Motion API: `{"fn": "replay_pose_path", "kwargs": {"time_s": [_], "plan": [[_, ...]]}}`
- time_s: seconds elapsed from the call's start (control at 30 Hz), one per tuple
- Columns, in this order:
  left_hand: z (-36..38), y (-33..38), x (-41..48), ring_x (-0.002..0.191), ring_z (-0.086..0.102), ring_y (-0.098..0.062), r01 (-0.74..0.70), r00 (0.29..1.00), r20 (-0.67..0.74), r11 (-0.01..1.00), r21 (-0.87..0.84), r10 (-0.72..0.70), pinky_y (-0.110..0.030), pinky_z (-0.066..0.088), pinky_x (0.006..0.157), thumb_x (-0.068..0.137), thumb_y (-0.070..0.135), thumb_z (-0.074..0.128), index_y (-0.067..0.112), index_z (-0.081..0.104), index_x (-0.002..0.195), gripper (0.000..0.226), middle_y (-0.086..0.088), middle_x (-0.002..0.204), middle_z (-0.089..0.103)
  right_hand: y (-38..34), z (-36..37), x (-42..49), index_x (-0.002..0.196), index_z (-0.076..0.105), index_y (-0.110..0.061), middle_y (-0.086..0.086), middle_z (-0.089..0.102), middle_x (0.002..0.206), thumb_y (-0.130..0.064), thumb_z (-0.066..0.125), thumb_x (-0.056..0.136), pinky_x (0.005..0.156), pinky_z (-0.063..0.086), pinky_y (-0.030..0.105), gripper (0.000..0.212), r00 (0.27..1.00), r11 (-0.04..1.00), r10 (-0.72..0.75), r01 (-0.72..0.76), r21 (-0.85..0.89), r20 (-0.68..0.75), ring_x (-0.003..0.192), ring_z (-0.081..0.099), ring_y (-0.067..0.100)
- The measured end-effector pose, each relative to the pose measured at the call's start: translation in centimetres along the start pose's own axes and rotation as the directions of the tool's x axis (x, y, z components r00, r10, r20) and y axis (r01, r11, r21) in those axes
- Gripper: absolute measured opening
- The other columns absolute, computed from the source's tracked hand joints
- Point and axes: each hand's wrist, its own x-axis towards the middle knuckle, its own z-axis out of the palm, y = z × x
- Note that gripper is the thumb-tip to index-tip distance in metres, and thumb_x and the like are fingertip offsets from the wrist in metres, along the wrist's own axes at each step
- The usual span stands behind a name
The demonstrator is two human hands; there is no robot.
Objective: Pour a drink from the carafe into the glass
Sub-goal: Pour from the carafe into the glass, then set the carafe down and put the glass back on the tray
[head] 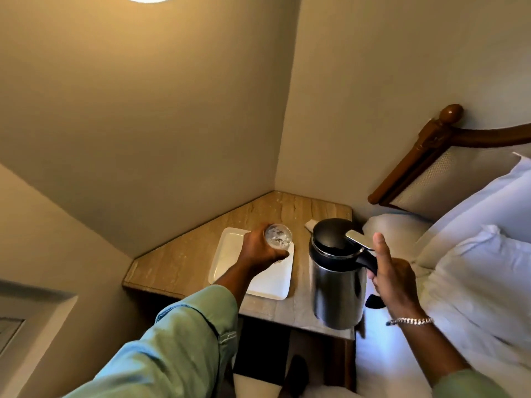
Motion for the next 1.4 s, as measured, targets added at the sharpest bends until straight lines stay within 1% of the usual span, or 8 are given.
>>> {"fn": "replay_pose_path", "kwargs": {"time_s": [0.2, 0.43, 0.6, 0.8, 1.0, 1.1, 1.23, 1.4], "plan": [[0.9, -4.5, 1.2, 0.097, 0.059, -0.017, 0.036, 0.997, -0.071, 0.996, 0.077, -0.03, -0.029, 0.048, 0.085, 0.055, 0.024, 0.087, 0.019, 0.056, 0.118, 0.07, 0.001, 0.11, 0.064, 5.4, 3.8, -0.6, 0.04, 0.062, -0.02, 0.001, 0.058, 0.037, -0.096, 0.018, 0.064, 0.056, 0.043, 0.038, 0.092, 0.949, 0.934, 0.274, -0.223, 0.28, -0.158, 0.046, 0.057, 0.028], [2.8, -11.6, 3.5, 0.098, 0.061, -0.02, 0.097, 0.979, -0.19, 0.99, 0.101, -0.077, -0.033, 0.047, 0.086, 0.051, 0.03, 0.087, 0.025, 0.057, 0.114, 0.07, 0.003, 0.108, 0.066, 10.8, 9.2, 1.1, 0.044, 0.064, -0.022, -0.003, 0.057, 0.038, -0.083, 0.041, 0.07, 0.057, 0.043, 0.034, 0.07, 0.841, 0.757, 0.496, -0.297, 0.582, -0.216, 0.043, 0.056, 0.013], [4.0, -15.0, 4.7, 0.093, 0.06, -0.018, 0.125, 0.974, -0.204, 0.986, 0.112, -0.101, -0.032, 0.049, 0.082, 0.051, 0.028, 0.085, 0.028, 0.055, 0.112, 0.067, 0.008, 0.101, 0.064, 12.3, 12.3, 1.2, 0.05, 0.068, -0.032, -0.012, 0.06, 0.044, -0.073, 0.047, 0.074, 0.053, 0.047, 0.025, 0.052, 0.83, 0.722, 0.478, -0.186, 0.667, -0.286, 0.049, 0.06, -0.001], [5.0, -16.3, 5.8, 0.078, 0.055, 0.008, 0.138, 0.976, -0.182, 0.986, 0.091, -0.119, 0.0, 0.036, 0.059, 0.056, 0.027, 0.083, 0.038, 0.049, 0.104, 0.06, 0.026, 0.089, 0.057, 13.6, 14.8, 1.6, 0.053, 0.065, -0.027, -0.011, 0.057, 0.044, -0.077, 0.053, 0.069, 0.054, 0.045, 0.024, 0.053, 0.779, 0.637, 0.553, -0.166, 0.753, -0.296, 0.05, 0.057, 0.004], [5.4, -17.4, 6.2, 0.085, 0.057, -0.005, 0.125, 0.985, -0.132, 0.984, 0.124, -0.109, -0.015, 0.042, 0.068, 0.057, 0.033, 0.083, 0.04, 0.046, 0.106, 0.062, 0.022, 0.095, 0.059, 15.0, 16.7, 1.4, 0.081, 0.059, -0.014, 0.018, 0.055, 0.089, -0.073, 0.05, 0.071, 0.06, 0.047, 0.023, 0.061, 0.79, 0.677, 0.517, -0.141, 0.723, -0.33, 0.082, 0.056, 0.023], [5.5, -17.4, 6.2, 0.087, 0.057, -0.007, 0.122, 0.987, -0.123, 0.983, 0.136, -0.105, -0.021, 0.042, 0.073, 0.059, 0.037, 0.084, 0.034, 0.046, 0.111, 0.064, 0.016, 0.1, 0.06, 14.7, 17.1, 0.9, 0.077, 0.06, -0.037, -0.012, 0.058, 0.071, -0.06, 0.058, 0.079, 0.052, 0.037, 0.014, 0.023, 0.871, 0.816, 0.365, -0.13, 0.563, -0.328, 0.063, 0.053, 0.0], [5.2, -16.8, 6.0, 0.1, 0.058, -0.02, 0.149, 0.988, -0.069, 0.972, 0.181, -0.138, -0.032, 0.046, 0.084, 0.059, 0.032, 0.086, 0.022, 0.044, 0.123, 0.077, 0.002, 0.113, 0.061, 14.0, 17.5, -1.0, 0.062, 0.067, -0.027, -0.001, 0.058, 0.047, -0.066, 0.04, 0.087, 0.045, 0.04, 0.019, 0.053, 0.925, 0.773, 0.303, -0.098, 0.627, -0.228, 0.04, 0.046, 0.006], [3.8, -14.7, 6.4, 0.123, 0.049, -0.032, 0.257, 0.964, 0.022, 0.946, 0.196, -0.267, -0.035, 0.04, 0.096, 0.063, 0.04, 0.083, 0.015, 0.026, 0.142, 0.1, -0.011, 0.139, 0.049, 14.4, 15.4, -1.9, 0.079, 0.069, -0.031, -0.006, 0.073, 0.067, -0.086, 0.038, 0.074, 0.081, 0.046, 0.04, 0.063, 0.958, 0.782, 0.282, -0.2, 0.591, -0.048, 0.073, 0.064, 0.017]]}}
